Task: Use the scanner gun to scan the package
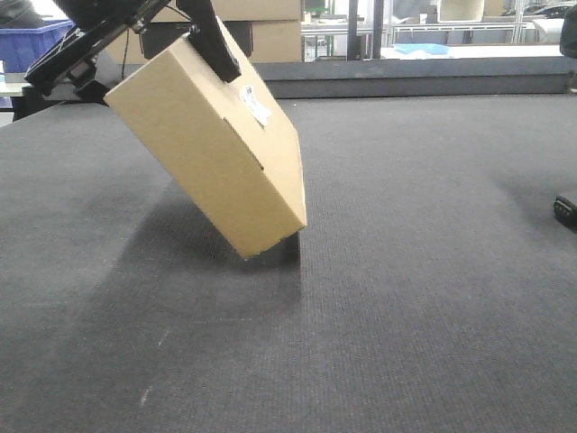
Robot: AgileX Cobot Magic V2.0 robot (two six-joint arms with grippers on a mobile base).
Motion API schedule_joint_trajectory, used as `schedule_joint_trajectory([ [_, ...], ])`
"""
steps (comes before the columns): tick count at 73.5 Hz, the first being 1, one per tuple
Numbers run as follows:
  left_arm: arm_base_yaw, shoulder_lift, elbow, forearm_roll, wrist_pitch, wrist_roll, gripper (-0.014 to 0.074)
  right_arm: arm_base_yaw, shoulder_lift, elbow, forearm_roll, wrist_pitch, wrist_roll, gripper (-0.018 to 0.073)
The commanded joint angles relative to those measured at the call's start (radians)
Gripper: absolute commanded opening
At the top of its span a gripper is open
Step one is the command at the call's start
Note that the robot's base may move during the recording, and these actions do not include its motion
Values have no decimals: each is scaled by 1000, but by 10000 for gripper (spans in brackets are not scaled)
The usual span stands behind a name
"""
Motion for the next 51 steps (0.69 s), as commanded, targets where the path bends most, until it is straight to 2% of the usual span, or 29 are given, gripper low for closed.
schedule_joint_trajectory([
  [1,-7,-5,-2,-8,-4,-6,-111,-4,-1,-5,1,-19,-1,423],
  [9,-7,-5,-2,-8,-2,-6,-111,-4,-1,-5,5,-17,-17,260],
  [20,-7,-5,-2,-10,-2,-6,-111,-4,-1,-5,10,-12,-28,-58],
  [25,-7,-5,-2,-17,-1,-6,-111,-4,-1,-5,12,-14,-28,-165],
  [42,-7,-5,-2,-33,9,-6,-111,-4,-64,-5,0,-42,-93,-167],
  [51,-7,-5,-2,-40,20,-6,-111,-4,-126,-5,0,-33,-190,-167],
])
